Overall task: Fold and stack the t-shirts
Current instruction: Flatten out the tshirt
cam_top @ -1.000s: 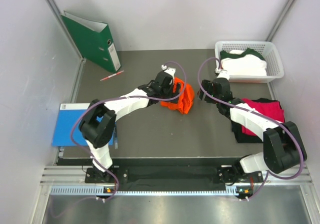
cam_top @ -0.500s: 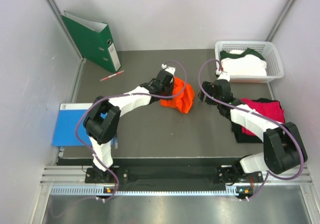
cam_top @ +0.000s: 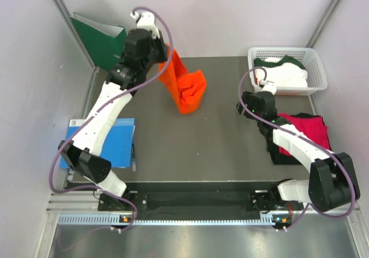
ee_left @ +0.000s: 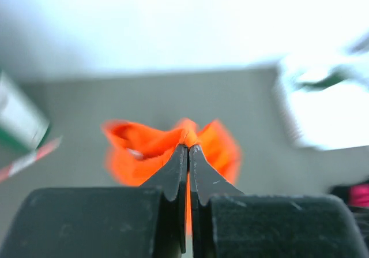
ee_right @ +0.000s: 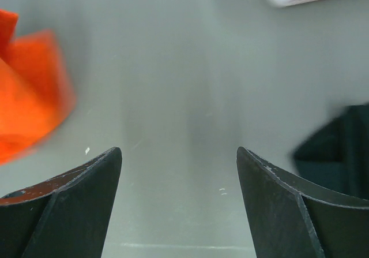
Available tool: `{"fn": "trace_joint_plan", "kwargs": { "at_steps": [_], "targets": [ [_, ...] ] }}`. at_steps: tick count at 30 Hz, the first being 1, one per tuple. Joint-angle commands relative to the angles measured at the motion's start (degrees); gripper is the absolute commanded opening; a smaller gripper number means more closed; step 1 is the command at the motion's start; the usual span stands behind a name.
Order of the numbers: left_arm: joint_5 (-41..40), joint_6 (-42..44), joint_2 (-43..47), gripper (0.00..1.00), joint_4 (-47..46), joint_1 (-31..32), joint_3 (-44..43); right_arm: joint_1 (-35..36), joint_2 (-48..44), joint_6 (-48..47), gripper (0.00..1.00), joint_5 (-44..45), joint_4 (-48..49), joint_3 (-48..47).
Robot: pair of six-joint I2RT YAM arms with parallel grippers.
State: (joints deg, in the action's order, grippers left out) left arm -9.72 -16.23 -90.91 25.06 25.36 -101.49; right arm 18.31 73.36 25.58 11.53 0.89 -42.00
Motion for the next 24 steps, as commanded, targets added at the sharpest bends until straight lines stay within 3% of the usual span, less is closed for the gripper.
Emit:
{"fn": "trace_joint_plan", "kwargs": {
  "at_steps": [1,7,10,15,20,24],
  "targets": [
    [5.93,1.20,-3.55,0.00,3.15,5.02,-15.26,-4.15,-4.19,1.40,0.80,3.33,0.52,0.16],
    [12.34,1.03,-19.02,0.00,8.87,13.38,-41.02,-9.25,-7.27,1.22,0.80,2.89,-0.71,0.77],
    [14.90,-0.12,-21.41,0.00,4.13,16.99,-42.47,-10.74,-8.41,1.22,0.80,2.01,-0.71,2.01],
    [12.54,1.28,-19.22,0.00,-0.27,21.12,-42.21,-11.80,-8.50,1.22,0.80,1.13,-0.71,3.76],
    [3.06,5.58,-7.57,0.00,-4.91,21.48,-32.04,-11.89,-7.54,1.57,0.80,-0.36,0.69,4.99],
    [-11.17,8.58,4.93,0.00,-11.15,20.43,-12.48,-11.98,-5.69,2.10,0.80,-2.38,2.54,5.35]
  ]
}}
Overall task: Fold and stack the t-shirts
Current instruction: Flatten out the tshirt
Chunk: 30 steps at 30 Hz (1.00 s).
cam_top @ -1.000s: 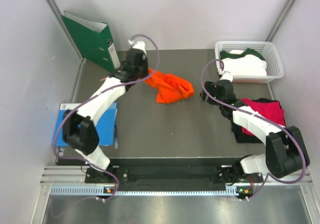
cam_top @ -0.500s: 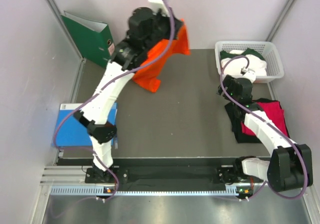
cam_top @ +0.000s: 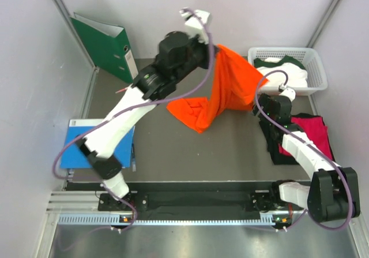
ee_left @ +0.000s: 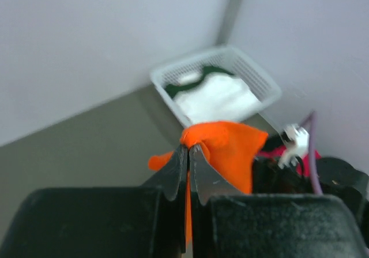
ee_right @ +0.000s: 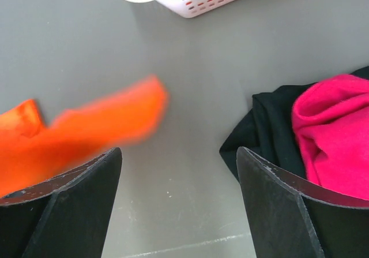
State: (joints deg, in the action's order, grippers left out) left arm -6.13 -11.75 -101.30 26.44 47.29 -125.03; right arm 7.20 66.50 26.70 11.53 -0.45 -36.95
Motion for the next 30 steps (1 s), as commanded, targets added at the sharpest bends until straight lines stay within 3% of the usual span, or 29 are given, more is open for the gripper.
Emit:
{"fn": "trace_joint_plan", "kwargs": {
  "at_steps": [1,6,8,12,17,18,23,30],
  "targets": [
    [-19.40,4.19,17.78,0.00,-13.25,-1.93,14.26,-0.87,1.52,1.07,0.80,-2.65,4.22,0.47],
    [-35.33,1.47,35.62,0.00,-15.54,-3.17,36.29,-0.79,4.51,1.08,0.80,-4.32,6.86,0.83],
    [-41.38,-0.63,41.76,0.00,-14.05,-3.17,41.25,-0.87,5.57,1.16,0.80,-5.37,7.65,0.74],
    [-47.55,-6.78,47.59,0.00,-4.49,-3.17,50.83,-0.70,9.77,1.25,0.80,-11.15,11.34,1.26],
    [-49.50,-17.94,49.00,0.00,9.32,-3.17,56.64,3.42,16.62,0.73,0.85,-16.18,13.02,-1.88],
    [-50.37,-19.87,48.83,0.00,11.60,-3.17,57.18,4.65,17.51,0.64,0.92,-16.10,12.58,-2.77],
    [-52.67,-34.99,46.54,0.00,26.70,-3.17,57.79,15.11,24.45,0.02,1.00,-15.22,10.82,-9.62],
    [-53.63,-37.56,47.42,0.02,28.50,-3.17,59.38,23.29,33.69,4.76,0.98,-24.35,15.12,-16.48]
  ]
}}
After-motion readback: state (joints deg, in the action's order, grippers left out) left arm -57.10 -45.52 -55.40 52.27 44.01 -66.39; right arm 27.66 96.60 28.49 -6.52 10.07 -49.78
